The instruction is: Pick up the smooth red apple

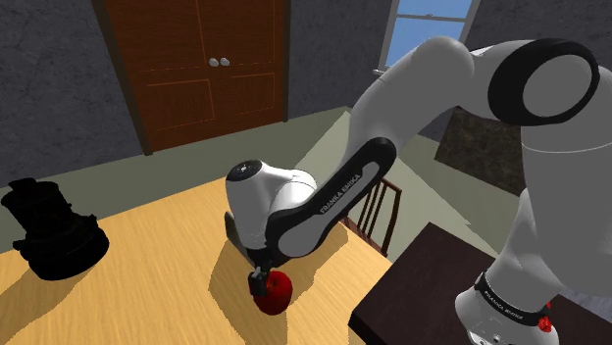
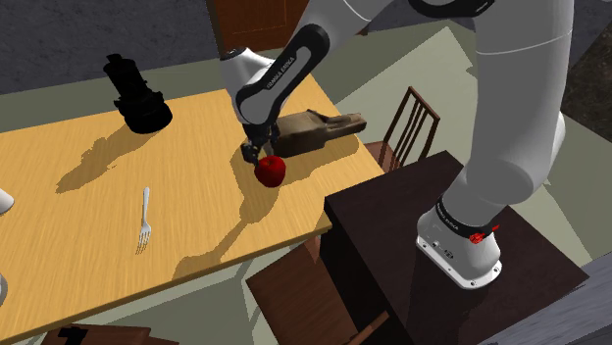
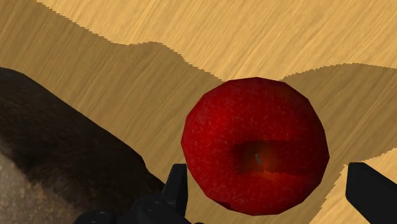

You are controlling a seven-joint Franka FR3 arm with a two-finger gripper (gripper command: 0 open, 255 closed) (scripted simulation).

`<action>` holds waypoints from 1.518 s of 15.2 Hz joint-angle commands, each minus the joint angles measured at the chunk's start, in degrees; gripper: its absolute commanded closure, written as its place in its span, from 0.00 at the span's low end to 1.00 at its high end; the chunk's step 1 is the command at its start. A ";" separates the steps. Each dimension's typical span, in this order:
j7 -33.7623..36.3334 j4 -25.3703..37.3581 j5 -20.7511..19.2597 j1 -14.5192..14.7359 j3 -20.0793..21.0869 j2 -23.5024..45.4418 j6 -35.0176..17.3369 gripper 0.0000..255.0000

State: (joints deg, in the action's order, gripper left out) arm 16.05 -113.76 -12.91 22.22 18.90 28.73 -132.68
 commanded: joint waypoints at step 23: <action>-1.81 0.57 2.89 -1.22 1.71 -6.29 6.49 1.00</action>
State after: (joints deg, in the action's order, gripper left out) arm 14.45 -113.39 -10.17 21.14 20.58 22.71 -126.65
